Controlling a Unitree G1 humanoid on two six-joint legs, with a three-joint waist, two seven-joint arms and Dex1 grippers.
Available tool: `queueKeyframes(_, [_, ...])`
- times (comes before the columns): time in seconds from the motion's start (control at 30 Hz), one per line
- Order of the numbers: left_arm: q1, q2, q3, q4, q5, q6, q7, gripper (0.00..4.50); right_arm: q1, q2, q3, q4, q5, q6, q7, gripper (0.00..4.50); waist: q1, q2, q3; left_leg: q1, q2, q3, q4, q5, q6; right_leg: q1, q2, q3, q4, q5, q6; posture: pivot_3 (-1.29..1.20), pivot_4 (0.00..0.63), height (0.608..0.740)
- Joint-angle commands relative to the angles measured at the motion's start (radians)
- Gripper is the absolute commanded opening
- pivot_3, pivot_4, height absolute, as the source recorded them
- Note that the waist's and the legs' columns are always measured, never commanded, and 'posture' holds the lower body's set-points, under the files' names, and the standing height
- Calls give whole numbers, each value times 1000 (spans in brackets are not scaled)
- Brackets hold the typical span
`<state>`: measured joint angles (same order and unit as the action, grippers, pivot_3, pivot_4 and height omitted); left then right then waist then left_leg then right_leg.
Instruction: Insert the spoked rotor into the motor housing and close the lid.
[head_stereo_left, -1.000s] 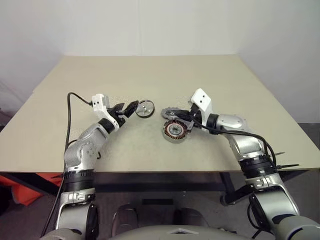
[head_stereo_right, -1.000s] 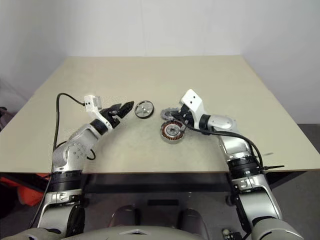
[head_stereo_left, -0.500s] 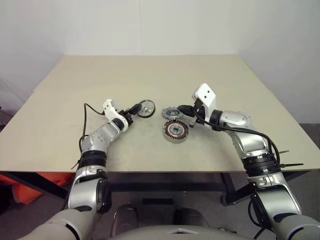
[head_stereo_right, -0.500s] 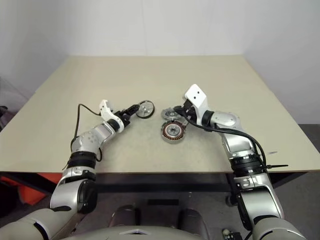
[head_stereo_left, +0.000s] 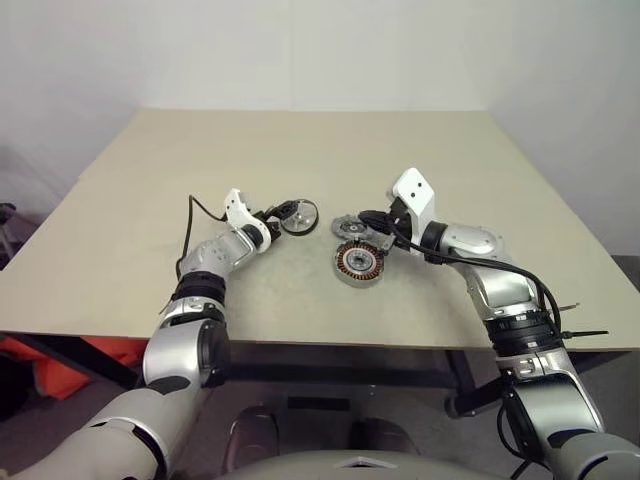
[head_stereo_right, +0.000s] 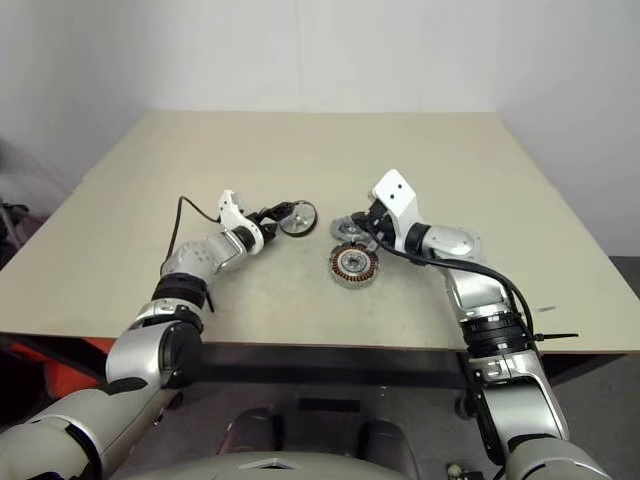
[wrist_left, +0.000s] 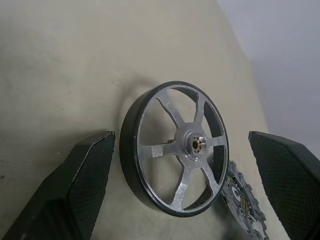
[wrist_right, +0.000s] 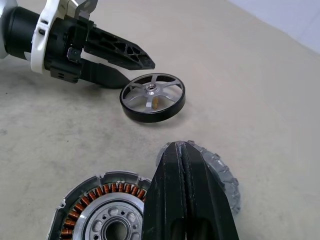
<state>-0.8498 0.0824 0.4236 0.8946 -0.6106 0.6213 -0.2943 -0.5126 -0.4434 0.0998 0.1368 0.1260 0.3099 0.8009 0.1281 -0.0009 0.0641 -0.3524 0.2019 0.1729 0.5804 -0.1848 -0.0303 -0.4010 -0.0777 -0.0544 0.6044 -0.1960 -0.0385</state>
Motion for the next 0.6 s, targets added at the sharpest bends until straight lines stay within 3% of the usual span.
queueKeyframes(0.03, [-7,-23,-12,4,-9,66,-30,4500,-5,-6,-21,-45,17,-6,-7,31,0,0,0,0,0,0,0,0,0,0,0,0,0,2,-4,0,0,740])
queueKeyframes(0.1, [-9,-27,-2,3,-17,76,-34,4500,-3,-5,-20,-48,18,-4,-8,31,1,0,0,0,-2,0,0,0,1,0,-2,0,0,2,-4,0,0,740])
queueKeyframes(0.2, [-14,-32,11,8,-18,72,-35,3926,-3,-3,-20,-48,17,-4,-10,0,1,0,0,-1,-4,0,0,-1,2,0,-4,0,0,2,-4,0,0,740])
queueKeyframes(0.33, [-22,-41,24,10,-21,67,-43,2577,-4,1,-19,-45,15,-6,-15,0,-1,-1,0,-1,-4,0,0,-1,3,0,-4,0,-1,2,-4,0,0,740])
queueKeyframes(0.6, [-23,-47,19,3,-10,60,-45,2577,-5,-3,-18,-41,16,-9,-15,0,-3,-1,1,-2,-3,0,-1,-2,3,-1,-4,-1,-2,2,-3,0,0,740])
